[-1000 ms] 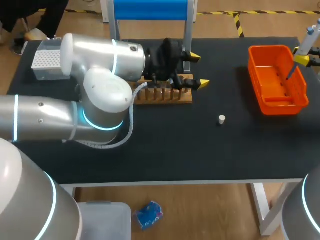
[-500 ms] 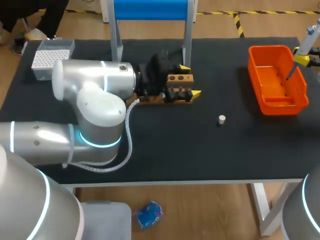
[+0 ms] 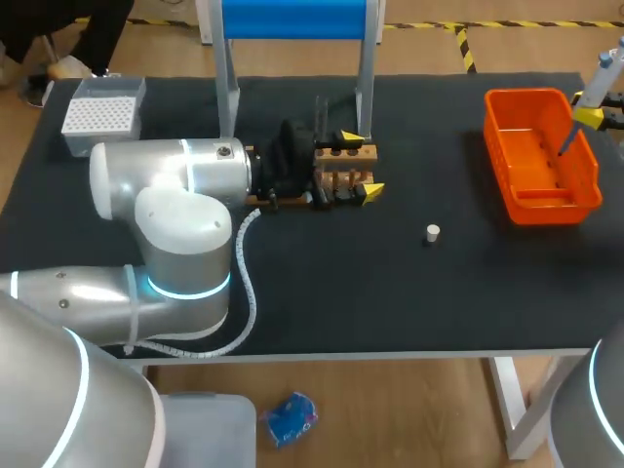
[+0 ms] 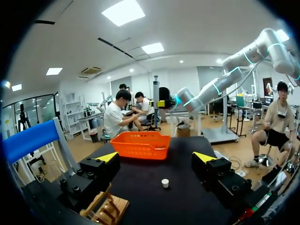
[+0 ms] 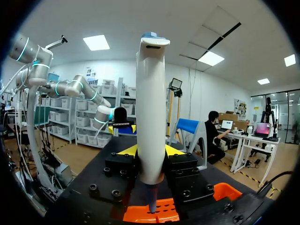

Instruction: Invert the test tube, pick up the pipette, mount the tip to pipette, aspirate from beaker and dispense into the tube, eject the tip, return the pipette, and cap with the stopper.

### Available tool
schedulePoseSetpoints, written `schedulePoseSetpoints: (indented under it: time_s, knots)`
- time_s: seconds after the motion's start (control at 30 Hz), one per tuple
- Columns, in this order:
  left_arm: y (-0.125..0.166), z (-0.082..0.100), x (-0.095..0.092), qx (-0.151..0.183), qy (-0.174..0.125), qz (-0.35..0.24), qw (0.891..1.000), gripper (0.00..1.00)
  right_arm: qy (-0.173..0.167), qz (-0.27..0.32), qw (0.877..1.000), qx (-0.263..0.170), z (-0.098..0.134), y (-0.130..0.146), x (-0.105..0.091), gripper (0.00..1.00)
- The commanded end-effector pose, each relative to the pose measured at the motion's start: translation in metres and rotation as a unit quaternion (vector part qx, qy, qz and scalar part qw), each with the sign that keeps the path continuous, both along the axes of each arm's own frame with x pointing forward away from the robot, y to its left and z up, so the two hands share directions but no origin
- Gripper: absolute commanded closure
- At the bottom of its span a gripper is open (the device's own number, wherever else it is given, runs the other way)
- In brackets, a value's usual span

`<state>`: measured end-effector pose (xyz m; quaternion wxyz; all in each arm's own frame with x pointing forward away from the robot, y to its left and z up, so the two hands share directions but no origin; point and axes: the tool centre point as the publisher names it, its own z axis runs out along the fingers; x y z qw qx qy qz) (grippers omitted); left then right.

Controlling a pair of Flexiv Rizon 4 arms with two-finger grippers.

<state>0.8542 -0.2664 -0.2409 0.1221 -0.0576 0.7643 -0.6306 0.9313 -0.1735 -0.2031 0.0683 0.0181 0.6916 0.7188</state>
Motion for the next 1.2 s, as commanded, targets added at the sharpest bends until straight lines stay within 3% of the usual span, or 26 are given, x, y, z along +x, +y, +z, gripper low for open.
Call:
schedulePoseSetpoints:
  time_s: [0.03,0.63,0.83,0.93,1.2]
  knots:
    - [0.007,-0.001,0.006,-0.114,-0.028,-0.029,0.993,0.00,0.000,0.001,1.000,-0.001,0.001,0.000,0.000,1.00]
    - [0.011,-0.001,-0.006,-0.106,-0.031,-0.025,0.994,0.00,0.000,0.001,1.000,-0.001,0.001,0.000,0.000,1.00]
    - [0.007,-0.002,-0.009,-0.067,-0.017,-0.042,0.997,0.00,0.000,0.001,1.000,-0.001,0.001,0.000,0.000,1.00]
    - [0.005,-0.001,-0.009,-0.017,-0.004,-0.050,0.999,0.00,0.000,0.001,1.000,-0.001,0.001,0.000,0.000,1.00]
    - [0.010,0.005,-0.011,-0.014,-0.006,-0.038,0.999,0.00,0.000,0.001,1.000,-0.001,0.001,0.000,0.000,1.00]
